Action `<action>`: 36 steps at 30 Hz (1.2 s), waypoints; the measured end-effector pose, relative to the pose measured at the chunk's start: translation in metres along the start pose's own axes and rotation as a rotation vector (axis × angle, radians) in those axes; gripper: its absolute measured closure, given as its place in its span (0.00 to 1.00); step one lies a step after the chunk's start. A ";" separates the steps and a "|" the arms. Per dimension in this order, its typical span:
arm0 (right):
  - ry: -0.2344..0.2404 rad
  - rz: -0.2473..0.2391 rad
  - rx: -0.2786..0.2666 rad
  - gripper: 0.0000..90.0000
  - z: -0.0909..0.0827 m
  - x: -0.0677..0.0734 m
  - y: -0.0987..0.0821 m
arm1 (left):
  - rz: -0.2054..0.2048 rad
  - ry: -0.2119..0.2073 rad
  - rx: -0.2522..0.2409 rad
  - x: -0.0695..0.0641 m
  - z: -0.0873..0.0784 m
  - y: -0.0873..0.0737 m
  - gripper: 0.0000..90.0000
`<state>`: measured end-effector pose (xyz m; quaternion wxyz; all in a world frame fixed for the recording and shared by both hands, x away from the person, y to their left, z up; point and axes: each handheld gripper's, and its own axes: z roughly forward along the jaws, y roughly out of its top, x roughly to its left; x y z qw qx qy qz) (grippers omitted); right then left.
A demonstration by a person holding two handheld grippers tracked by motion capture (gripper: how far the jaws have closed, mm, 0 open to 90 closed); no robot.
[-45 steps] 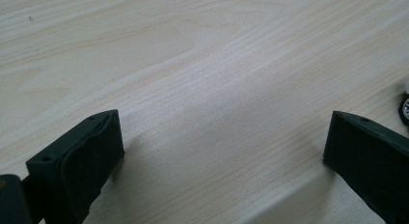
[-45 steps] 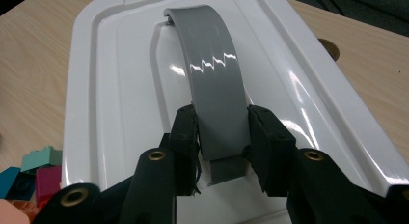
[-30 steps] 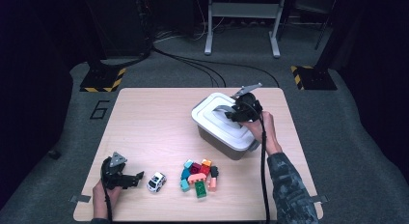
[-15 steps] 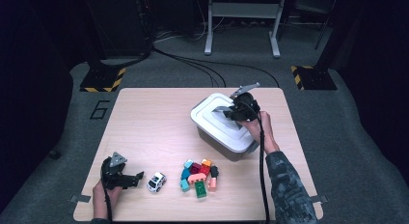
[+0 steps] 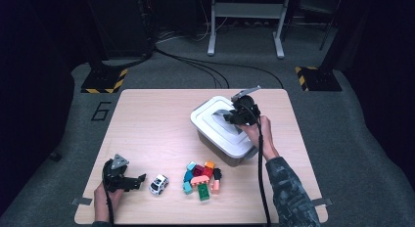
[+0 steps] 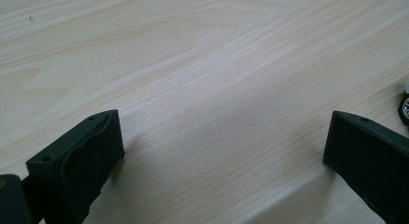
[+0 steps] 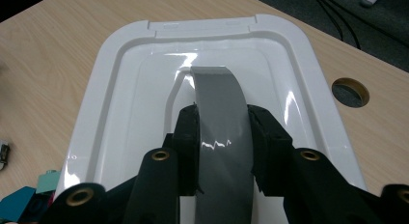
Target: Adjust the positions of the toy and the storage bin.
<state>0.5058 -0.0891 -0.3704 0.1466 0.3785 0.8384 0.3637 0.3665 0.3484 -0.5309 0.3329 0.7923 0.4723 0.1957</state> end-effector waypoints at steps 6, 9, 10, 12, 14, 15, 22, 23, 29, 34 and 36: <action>0.001 0.006 0.004 0.75 -0.001 0.011 -0.002 | -0.002 -0.001 -0.003 0.000 0.000 0.000 0.00; -0.006 0.001 0.003 0.75 -0.002 0.013 -0.002 | 0.001 -0.003 -0.005 0.000 0.000 0.000 0.00; -0.008 -0.001 -0.001 0.75 -0.001 0.014 -0.002 | 0.003 -0.002 -0.004 0.000 0.000 0.000 0.00; -0.012 -0.002 -0.003 0.75 -0.002 0.014 -0.002 | 0.004 -0.003 -0.004 0.000 0.000 0.000 0.00; -0.014 0.001 -0.002 0.75 -0.002 0.015 -0.002 | 0.004 -0.003 -0.004 0.000 0.000 0.000 0.00; -0.025 -0.012 -0.003 0.75 -0.001 0.016 -0.002 | 0.001 -0.003 -0.005 0.000 0.000 0.000 0.00; -0.039 -0.019 -0.008 0.75 -0.003 0.015 0.000 | 0.002 -0.003 -0.005 0.000 0.000 0.000 0.00; -0.039 -0.019 -0.008 0.75 -0.003 0.015 0.000 | 0.002 -0.003 -0.005 0.000 0.000 0.000 0.00; -0.050 -0.012 -0.031 0.75 -0.011 0.012 0.005 | 0.006 -0.004 -0.003 0.001 0.000 0.000 0.00; -0.061 -0.016 -0.045 0.75 -0.019 0.012 0.008 | 0.006 -0.004 -0.004 0.001 0.000 0.000 0.00; -0.061 -0.022 -0.054 0.75 -0.022 0.012 0.010 | 0.006 -0.004 -0.004 0.001 0.000 0.000 0.00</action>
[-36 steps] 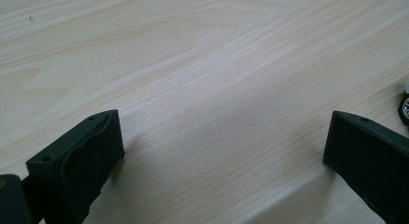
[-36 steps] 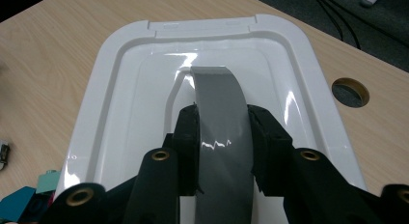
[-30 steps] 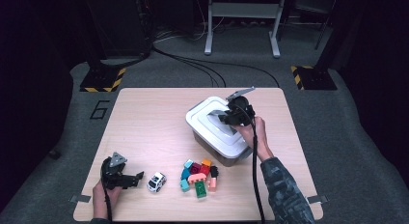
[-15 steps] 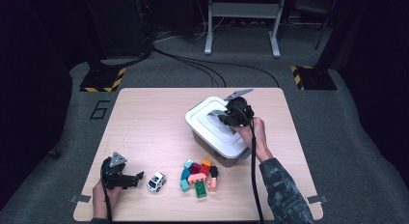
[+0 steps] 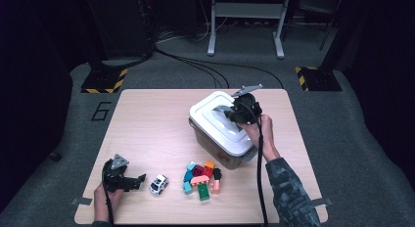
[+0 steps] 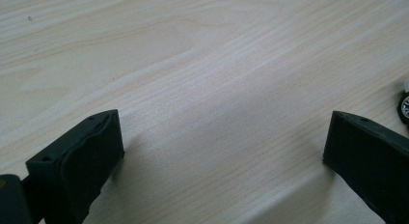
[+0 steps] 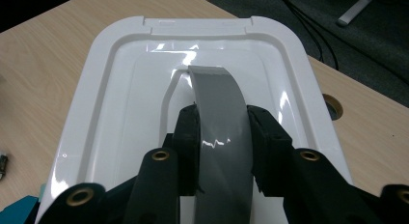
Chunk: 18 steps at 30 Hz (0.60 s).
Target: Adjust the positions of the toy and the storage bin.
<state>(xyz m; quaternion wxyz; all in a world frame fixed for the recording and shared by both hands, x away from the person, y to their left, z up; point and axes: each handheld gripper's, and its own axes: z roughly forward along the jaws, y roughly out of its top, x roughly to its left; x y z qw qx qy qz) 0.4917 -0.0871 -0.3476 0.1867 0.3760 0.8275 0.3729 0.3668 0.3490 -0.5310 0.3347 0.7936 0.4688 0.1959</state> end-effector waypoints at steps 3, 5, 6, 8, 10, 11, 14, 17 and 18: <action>-0.005 -0.002 -0.005 0.75 -0.005 0.000 0.003 | 0.000 0.000 0.000 0.000 0.000 0.000 0.00; -0.013 0.004 -0.007 0.75 -0.008 -0.001 0.004 | 0.000 0.000 0.000 0.000 0.000 0.000 0.00; -0.013 0.004 -0.007 0.75 -0.008 -0.001 0.004 | 0.000 0.000 0.000 0.000 0.000 0.000 0.00; -0.020 -0.009 -0.009 0.75 -0.011 -0.004 0.006 | -0.001 0.000 -0.001 0.000 0.000 0.000 0.00; -0.027 -0.004 -0.009 0.75 -0.013 -0.006 0.006 | 0.000 0.000 0.000 0.000 0.000 0.000 0.00; -0.031 0.007 -0.008 0.75 -0.015 -0.006 0.006 | 0.000 0.000 0.000 0.000 0.000 0.000 0.00; -0.037 0.007 -0.014 0.75 -0.018 -0.010 0.006 | -0.001 0.000 0.000 0.000 0.000 0.000 0.00; -0.043 0.016 -0.010 0.75 -0.020 -0.013 0.006 | 0.000 0.001 0.000 0.000 0.000 0.000 0.00; -0.043 0.016 -0.010 0.75 -0.020 -0.013 0.006 | 0.000 0.001 0.000 0.000 0.000 0.000 0.00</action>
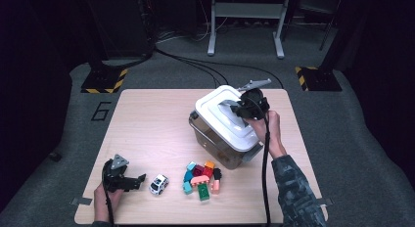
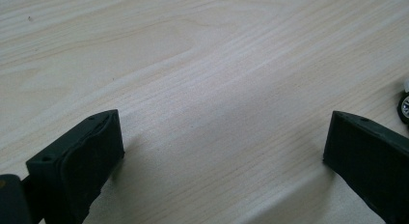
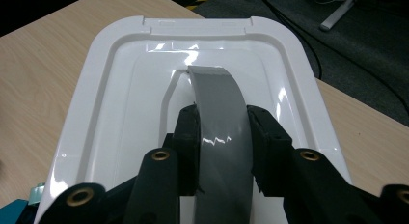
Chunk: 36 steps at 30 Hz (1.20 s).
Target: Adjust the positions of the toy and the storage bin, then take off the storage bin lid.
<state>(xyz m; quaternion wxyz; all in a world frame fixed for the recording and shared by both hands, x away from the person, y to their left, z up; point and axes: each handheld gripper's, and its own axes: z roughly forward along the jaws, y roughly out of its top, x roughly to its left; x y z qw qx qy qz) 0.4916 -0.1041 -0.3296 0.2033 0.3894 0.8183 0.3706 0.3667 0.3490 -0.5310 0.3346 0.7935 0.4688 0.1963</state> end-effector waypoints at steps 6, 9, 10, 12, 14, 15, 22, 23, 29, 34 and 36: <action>-0.023 0.024 -0.004 0.75 -0.004 -0.012 -0.002 | 0.000 0.000 0.000 0.000 0.000 0.000 0.00; -0.039 0.043 -0.008 0.75 -0.009 -0.018 -0.003 | -0.006 -0.002 0.001 0.000 0.000 0.000 0.00; -0.044 0.046 -0.011 0.75 -0.010 -0.021 -0.004 | -0.004 -0.002 0.002 0.000 0.000 0.000 0.00; -0.054 0.058 -0.015 0.75 -0.013 -0.025 -0.005 | -0.001 -0.003 0.001 0.000 0.000 0.000 0.00; -0.069 0.067 -0.018 0.75 -0.017 -0.030 -0.005 | 0.000 -0.003 0.001 0.000 0.000 0.000 0.00; -0.076 0.068 -0.021 0.75 -0.019 -0.033 -0.005 | -0.001 -0.003 0.001 0.000 0.000 0.000 0.00; -0.119 0.095 -0.023 0.75 -0.025 -0.050 -0.007 | -0.001 -0.003 0.001 0.000 0.000 0.000 0.00; -0.128 0.109 -0.023 0.75 -0.027 -0.056 -0.009 | -0.001 -0.002 0.000 0.000 0.000 0.000 0.00; -0.168 0.139 -0.015 0.75 -0.031 -0.074 -0.017 | -0.001 -0.001 0.001 0.000 0.000 0.000 0.00; -0.195 0.158 -0.008 0.75 -0.032 -0.084 -0.020 | -0.001 -0.001 0.002 0.000 0.000 0.001 0.00; -0.209 0.176 -0.012 0.75 -0.034 -0.091 -0.023 | -0.002 -0.001 0.001 0.000 0.000 0.001 0.00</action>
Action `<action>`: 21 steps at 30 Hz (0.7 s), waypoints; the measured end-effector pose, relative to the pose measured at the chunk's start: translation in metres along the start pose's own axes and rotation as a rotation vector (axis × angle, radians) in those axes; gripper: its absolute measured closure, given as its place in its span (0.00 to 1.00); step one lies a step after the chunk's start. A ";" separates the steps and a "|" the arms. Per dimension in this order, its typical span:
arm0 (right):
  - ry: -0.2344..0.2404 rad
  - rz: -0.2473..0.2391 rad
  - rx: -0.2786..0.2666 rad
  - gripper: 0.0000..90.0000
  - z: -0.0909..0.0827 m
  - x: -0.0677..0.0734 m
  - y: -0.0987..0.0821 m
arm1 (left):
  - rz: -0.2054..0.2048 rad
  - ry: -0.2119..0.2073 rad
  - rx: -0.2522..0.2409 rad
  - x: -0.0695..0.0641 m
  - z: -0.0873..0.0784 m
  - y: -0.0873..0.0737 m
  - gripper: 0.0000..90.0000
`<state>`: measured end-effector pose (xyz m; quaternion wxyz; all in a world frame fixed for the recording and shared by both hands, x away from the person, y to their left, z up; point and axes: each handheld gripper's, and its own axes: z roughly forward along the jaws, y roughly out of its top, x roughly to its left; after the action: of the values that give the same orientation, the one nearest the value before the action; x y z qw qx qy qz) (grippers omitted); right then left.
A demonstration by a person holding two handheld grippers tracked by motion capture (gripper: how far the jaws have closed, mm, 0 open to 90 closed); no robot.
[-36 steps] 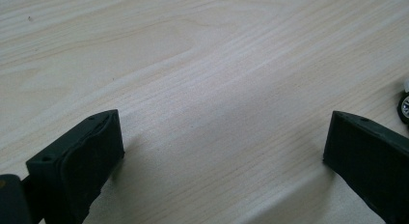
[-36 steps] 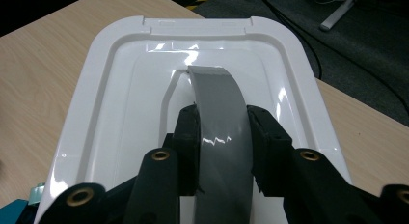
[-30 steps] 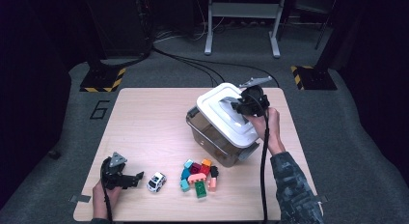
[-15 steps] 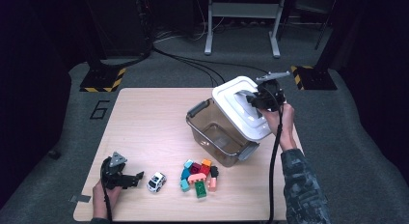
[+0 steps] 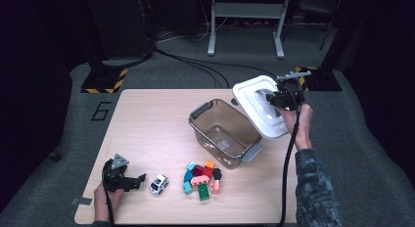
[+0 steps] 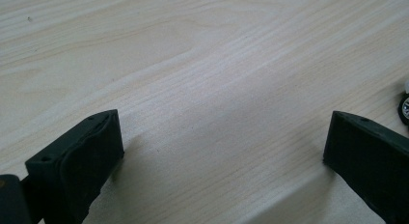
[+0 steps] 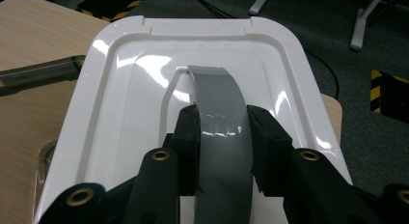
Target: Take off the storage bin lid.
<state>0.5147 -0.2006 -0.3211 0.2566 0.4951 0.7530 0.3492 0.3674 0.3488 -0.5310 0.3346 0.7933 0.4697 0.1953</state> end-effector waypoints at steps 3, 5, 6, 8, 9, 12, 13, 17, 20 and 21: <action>-0.019 0.007 0.003 0.75 0.000 -0.005 -0.002 | 0.000 0.000 0.000 0.000 0.000 0.000 0.00; -0.031 0.020 0.004 0.75 0.001 -0.009 -0.003 | 0.001 0.000 0.000 0.000 0.000 0.000 0.00; -0.036 0.018 0.001 0.75 0.001 -0.011 -0.004 | 0.000 0.000 0.000 0.000 0.000 0.000 0.00; -0.048 0.030 0.001 0.75 0.003 -0.016 -0.006 | 0.000 0.000 0.000 0.000 0.000 0.000 0.00; -0.057 0.043 0.001 0.75 0.004 -0.018 -0.008 | 0.000 0.000 0.000 0.000 0.000 0.000 0.00; -0.067 0.065 0.007 0.75 0.006 -0.025 -0.012 | 0.000 0.001 0.000 0.000 0.000 0.000 0.00; -0.075 0.069 0.007 0.75 0.006 -0.028 -0.013 | 0.000 0.001 0.000 0.000 0.000 0.000 0.00; -0.104 0.092 0.013 0.75 0.007 -0.035 -0.017 | 0.000 0.001 0.000 0.000 0.000 0.000 0.00; -0.119 0.118 0.016 0.75 0.009 -0.041 -0.022 | 0.000 0.001 0.000 0.000 0.000 0.000 0.00; -0.125 0.121 0.018 0.75 0.010 -0.043 -0.024 | 0.000 0.001 0.000 0.000 0.000 0.000 0.00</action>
<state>0.5244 -0.2438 -0.3440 0.2771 0.5627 0.7075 0.3257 0.3673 0.3487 -0.5310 0.3345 0.7931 0.4699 0.1957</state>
